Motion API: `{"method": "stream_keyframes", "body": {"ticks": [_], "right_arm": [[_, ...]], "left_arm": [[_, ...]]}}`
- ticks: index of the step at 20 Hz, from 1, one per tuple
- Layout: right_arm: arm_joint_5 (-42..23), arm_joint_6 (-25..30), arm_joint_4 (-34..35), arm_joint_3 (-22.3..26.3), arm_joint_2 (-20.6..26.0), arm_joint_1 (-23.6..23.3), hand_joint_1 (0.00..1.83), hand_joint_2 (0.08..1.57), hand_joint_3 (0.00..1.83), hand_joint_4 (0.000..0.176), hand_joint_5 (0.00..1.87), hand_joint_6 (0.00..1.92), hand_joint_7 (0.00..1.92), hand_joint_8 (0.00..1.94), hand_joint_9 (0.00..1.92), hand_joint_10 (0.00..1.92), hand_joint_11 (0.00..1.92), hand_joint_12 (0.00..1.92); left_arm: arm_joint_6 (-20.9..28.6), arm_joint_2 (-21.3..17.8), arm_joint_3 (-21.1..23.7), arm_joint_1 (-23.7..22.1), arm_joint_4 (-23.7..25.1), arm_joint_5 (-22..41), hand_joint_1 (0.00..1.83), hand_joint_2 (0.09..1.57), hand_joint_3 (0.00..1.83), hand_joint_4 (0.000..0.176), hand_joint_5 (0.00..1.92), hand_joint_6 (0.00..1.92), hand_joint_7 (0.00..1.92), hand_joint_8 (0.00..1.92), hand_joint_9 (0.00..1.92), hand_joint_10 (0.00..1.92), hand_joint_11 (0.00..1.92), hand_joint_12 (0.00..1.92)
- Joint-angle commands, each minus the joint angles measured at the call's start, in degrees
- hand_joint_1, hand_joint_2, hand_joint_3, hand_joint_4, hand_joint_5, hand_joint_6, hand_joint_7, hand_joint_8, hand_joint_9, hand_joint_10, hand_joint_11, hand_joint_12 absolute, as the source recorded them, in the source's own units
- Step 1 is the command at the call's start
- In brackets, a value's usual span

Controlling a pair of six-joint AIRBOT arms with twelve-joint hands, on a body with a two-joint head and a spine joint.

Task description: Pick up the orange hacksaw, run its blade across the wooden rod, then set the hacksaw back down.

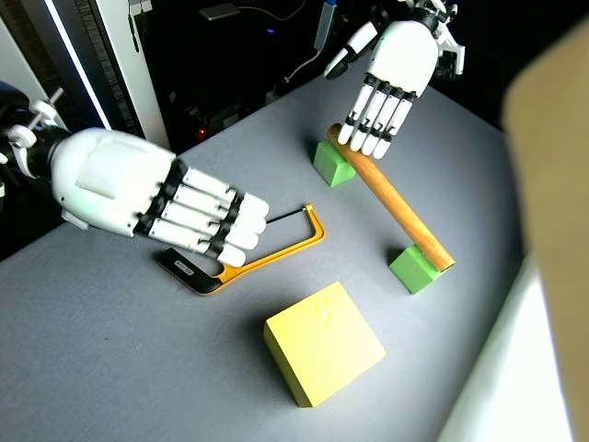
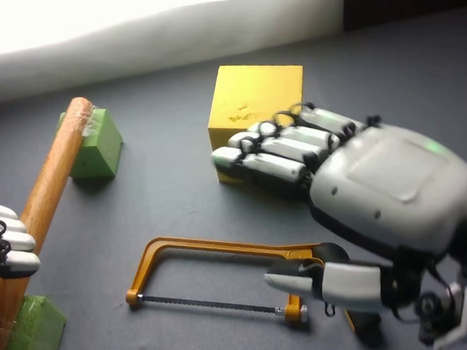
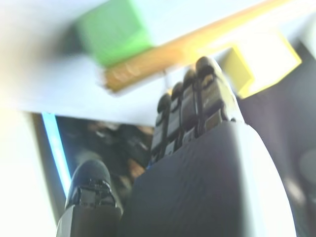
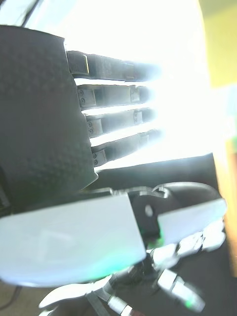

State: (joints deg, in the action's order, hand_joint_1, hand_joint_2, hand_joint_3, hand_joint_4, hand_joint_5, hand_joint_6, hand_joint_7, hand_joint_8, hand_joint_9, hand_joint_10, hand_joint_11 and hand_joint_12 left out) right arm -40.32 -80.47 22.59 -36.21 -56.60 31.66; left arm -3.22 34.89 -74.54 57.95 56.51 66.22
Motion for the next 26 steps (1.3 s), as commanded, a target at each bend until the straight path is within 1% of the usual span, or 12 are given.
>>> {"method": "stream_keyframes", "body": {"ticks": [1,4,6,7,9,10,12,14,17,19,21,26], "right_arm": [[0.7,5.9,-7.5,-0.8,0.7,-2.0,0.65,1.18,0.01,0.000,0.30,0.02,0.32,0.02,0.30,0.05,0.00,1.22],[3.2,19.2,-22.9,-3.8,2.5,-6.0,0.61,1.22,0.01,0.000,0.43,0.03,0.51,0.03,0.45,0.09,0.00,1.46],[3.1,28.0,-30.6,-5.6,3.5,-8.0,0.58,1.25,0.00,0.000,0.60,0.03,0.72,0.18,0.45,0.85,0.21,1.67],[2.4,34.7,-36.2,-7.2,3.7,-9.1,0.57,1.26,0.00,0.000,0.69,0.11,0.68,0.60,0.46,1.21,0.31,1.78],[-0.8,46.3,-47.2,-10.4,4.2,-10.6,0.56,1.28,0.00,0.000,0.57,0.97,0.60,1.34,0.54,1.65,0.54,1.92],[-2.4,52.1,-53.5,-11.8,4.7,-11.7,0.54,1.29,0.00,0.000,0.57,1.38,0.63,1.60,0.65,1.82,0.71,1.92],[-3.9,61.9,-62.1,-13.6,5.7,-13.4,0.60,1.26,0.00,0.000,0.57,1.75,0.74,1.91,0.89,1.92,1.02,1.92],[-10.2,65.9,-66.9,-16.0,6.3,-13.6,0.66,1.22,0.00,0.000,0.83,1.91,1.06,1.94,1.31,1.92,1.48,1.92],[-14.8,65.6,-67.3,-16.9,7.7,-13.2,0.60,1.30,0.00,0.000,1.21,1.92,1.49,1.94,1.75,1.92,1.90,1.92],[-18.9,64.6,-68.0,-17.3,9.6,-12.9,0.61,1.34,0.00,0.154,1.32,1.92,1.60,1.94,1.85,1.92,1.92,1.92],[-23.5,61.3,-68.2,-17.7,11.1,-12.3,0.67,1.37,0.01,0.175,1.34,1.92,1.63,1.94,1.89,1.92,1.92,1.92],[-26.9,57.1,-70.0,-19.5,11.2,-13.5,0.70,1.39,0.00,0.176,1.26,1.92,1.54,1.94,1.77,1.92,1.92,1.92]], "left_arm": [[-0.1,-0.1,0.2,-1.1,-2.6,3.5,0.00,1.22,0.00,0.000,0.12,0.00,0.14,0.01,0.12,0.01,0.00,0.35],[-0.1,-0.7,1.7,-4.3,-2.7,3.9,0.07,1.24,0.00,0.000,0.19,0.01,0.23,0.01,0.21,0.02,0.00,0.52],[0.3,-1.2,3.0,-6.7,-2.8,3.9,0.18,1.23,0.00,0.000,0.40,0.02,0.53,0.03,0.50,0.06,0.05,0.99],[0.5,-1.5,3.8,-7.8,-2.8,3.9,0.22,1.24,0.00,0.000,0.56,0.04,0.69,0.05,0.67,0.12,0.18,1.12],[1.0,-2.0,5.0,-9.9,-2.8,3.7,0.29,1.26,0.00,0.000,0.82,0.05,0.93,0.09,0.78,0.46,0.34,1.28],[1.0,-2.3,5.7,-10.8,-2.8,3.3,0.37,1.26,0.00,0.000,0.95,0.12,1.01,0.22,0.78,0.85,0.47,1.45],[1.1,-2.8,6.9,-12.3,-2.6,3.1,0.46,1.29,0.00,0.000,0.88,0.89,0.91,1.04,0.80,1.36,0.65,1.66],[1.3,-3.8,9.0,-14.4,-2.5,2.4,0.46,1.37,0.01,0.000,0.76,1.71,0.98,1.52,0.92,1.66,0.78,1.87],[1.8,-5.0,11.7,-17.0,-2.5,0.9,0.63,1.34,0.00,0.008,0.95,1.92,1.05,1.91,1.06,1.92,1.04,1.92],[1.8,-6.4,14.1,-18.8,-2.5,0.4,0.62,1.37,0.00,0.021,1.16,1.92,1.23,1.92,1.21,1.92,1.21,1.92],[1.8,-7.9,16.3,-21.0,-1.9,-0.8,0.65,1.38,0.00,0.000,1.25,1.92,1.34,1.92,1.35,1.92,1.33,1.92],[1.8,-11.4,21.2,-24.7,-1.5,-3.9,0.75,1.37,0.00,0.000,1.24,1.92,1.36,1.92,1.38,1.92,1.41,1.92]]}}
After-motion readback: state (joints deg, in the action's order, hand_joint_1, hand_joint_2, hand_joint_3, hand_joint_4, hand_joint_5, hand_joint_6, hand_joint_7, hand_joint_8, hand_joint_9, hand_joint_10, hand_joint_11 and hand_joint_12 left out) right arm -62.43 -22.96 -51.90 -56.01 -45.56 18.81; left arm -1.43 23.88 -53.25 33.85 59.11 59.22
